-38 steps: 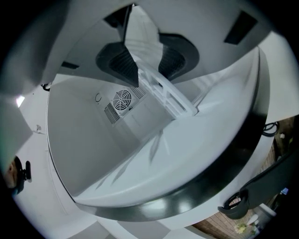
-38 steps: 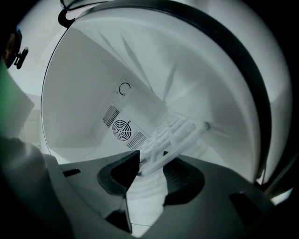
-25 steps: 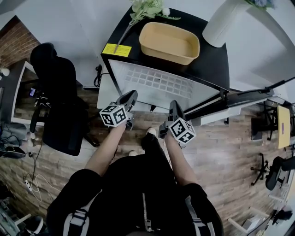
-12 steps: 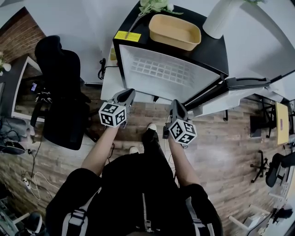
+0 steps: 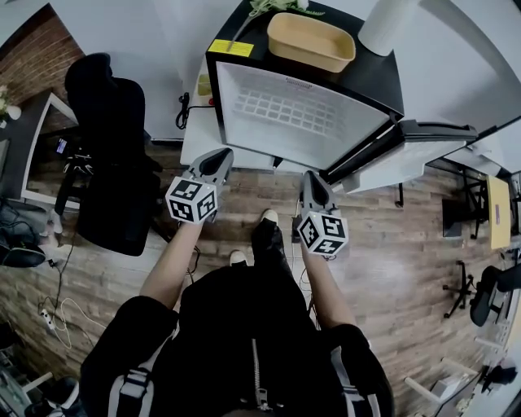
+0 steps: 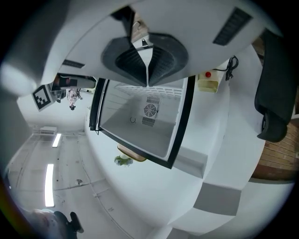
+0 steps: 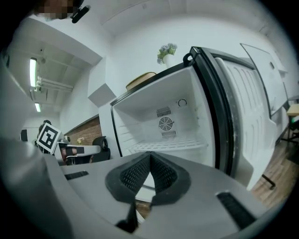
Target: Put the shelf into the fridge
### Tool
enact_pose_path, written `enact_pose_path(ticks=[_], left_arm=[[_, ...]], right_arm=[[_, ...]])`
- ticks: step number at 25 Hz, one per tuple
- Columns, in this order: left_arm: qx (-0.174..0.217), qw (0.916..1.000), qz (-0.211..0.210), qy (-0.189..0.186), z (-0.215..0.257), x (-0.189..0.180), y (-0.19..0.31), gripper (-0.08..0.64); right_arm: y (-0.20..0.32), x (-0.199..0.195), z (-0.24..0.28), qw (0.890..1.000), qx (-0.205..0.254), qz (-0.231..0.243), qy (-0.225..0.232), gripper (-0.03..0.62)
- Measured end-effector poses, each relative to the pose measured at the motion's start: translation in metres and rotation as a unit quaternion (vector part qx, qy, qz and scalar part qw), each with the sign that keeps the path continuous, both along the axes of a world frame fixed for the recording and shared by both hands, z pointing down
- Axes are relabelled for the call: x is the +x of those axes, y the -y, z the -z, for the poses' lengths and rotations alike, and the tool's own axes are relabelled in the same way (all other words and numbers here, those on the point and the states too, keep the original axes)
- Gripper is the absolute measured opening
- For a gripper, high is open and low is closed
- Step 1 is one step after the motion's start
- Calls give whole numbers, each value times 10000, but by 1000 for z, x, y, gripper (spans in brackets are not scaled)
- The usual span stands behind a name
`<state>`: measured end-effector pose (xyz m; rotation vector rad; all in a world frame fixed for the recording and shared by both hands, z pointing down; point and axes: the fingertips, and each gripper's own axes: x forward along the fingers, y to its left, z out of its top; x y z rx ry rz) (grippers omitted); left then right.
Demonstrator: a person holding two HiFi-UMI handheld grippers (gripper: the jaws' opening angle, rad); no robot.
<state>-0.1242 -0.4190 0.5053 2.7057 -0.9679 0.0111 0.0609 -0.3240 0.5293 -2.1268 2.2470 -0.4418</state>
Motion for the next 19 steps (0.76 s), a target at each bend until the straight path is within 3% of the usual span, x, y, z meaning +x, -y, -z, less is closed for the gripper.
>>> enact_pose_path(ticks=[19], left_arm=[[17,9999,18,-122,9,-5,-8,34]], right_arm=[[-6,-7,7,10000,72,-30,-56,6]])
